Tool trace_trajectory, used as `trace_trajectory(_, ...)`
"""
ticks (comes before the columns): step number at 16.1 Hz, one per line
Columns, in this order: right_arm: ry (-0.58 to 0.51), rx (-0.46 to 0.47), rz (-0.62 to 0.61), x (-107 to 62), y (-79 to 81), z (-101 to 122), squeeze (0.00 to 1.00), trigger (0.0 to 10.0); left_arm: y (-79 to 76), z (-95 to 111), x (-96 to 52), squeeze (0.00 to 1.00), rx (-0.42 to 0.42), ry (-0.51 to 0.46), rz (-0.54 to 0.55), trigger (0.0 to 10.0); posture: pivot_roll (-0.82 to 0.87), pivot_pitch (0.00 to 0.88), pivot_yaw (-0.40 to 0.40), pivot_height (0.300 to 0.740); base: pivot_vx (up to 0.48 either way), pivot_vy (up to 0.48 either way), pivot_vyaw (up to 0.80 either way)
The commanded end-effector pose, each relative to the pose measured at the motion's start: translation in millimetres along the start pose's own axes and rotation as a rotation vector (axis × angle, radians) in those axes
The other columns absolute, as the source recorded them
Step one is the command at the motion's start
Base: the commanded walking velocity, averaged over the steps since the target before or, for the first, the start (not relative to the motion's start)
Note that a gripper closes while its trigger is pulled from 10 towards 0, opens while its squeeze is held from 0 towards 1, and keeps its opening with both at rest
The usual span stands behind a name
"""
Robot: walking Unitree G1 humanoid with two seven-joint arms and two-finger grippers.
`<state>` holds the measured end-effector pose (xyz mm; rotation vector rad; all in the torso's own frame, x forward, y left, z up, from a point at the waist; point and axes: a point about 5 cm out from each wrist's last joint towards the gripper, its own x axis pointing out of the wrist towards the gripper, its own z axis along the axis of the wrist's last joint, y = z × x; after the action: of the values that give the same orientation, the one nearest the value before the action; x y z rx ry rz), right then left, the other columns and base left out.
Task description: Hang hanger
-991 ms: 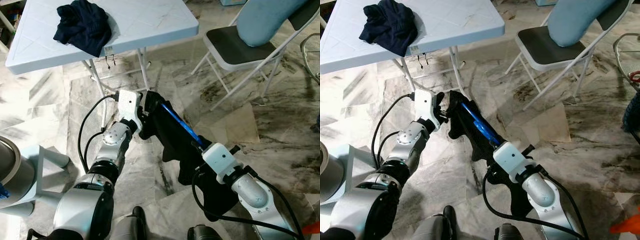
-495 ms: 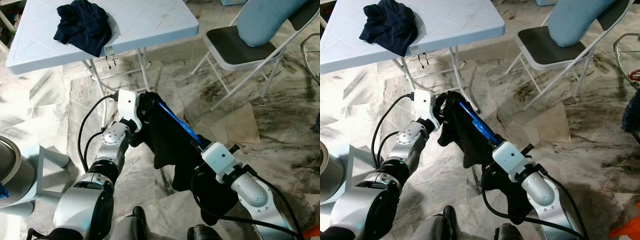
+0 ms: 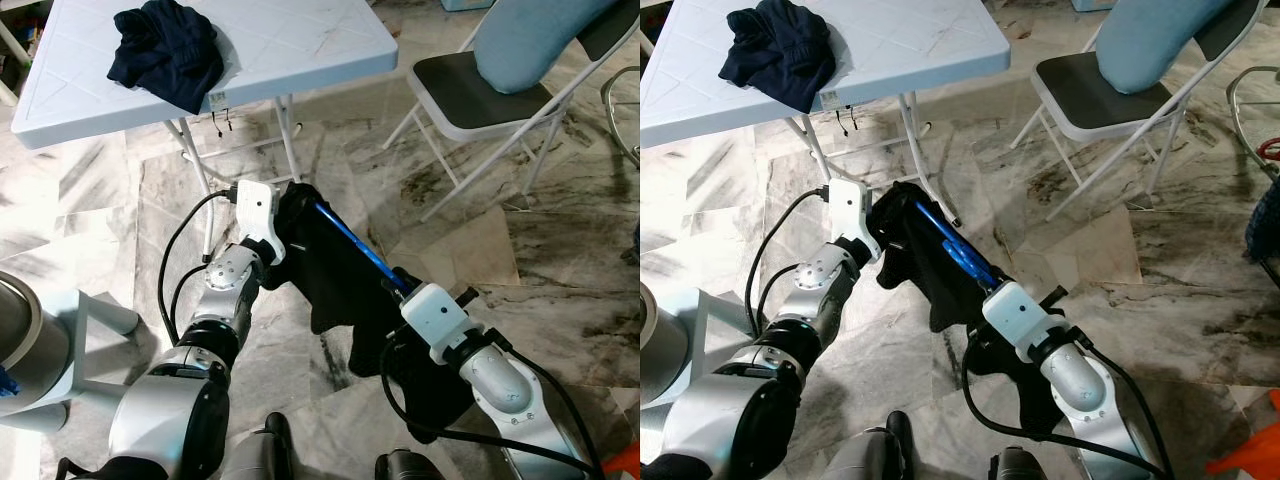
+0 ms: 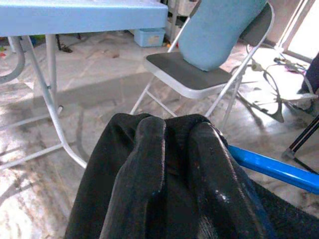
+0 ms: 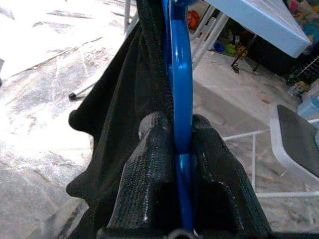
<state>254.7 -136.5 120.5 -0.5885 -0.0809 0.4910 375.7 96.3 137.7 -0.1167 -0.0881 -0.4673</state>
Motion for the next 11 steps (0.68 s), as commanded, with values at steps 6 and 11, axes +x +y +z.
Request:
trace_trajectory(6, 0.024, 0.007, -0.093, 1.5, -14.0, -6.0, 0.0, 10.0, 11.8, 4.1, -5.8, 0.0, -0.007, -0.048, 0.05, 0.0, -0.18, 0.234, 0.09, 0.74, 0.0, 0.0, 0.0)
trace_trajectory(11, 0.09, -0.012, -0.131, -2.1, -20.4, -20.5, 0.0, 10.0, 21.3, 10.2, -6.6, 0.0, -0.008, -0.063, 0.085, 0.0, -0.18, 0.238, 0.091, 0.74, 0.0, 0.0, 0.0)
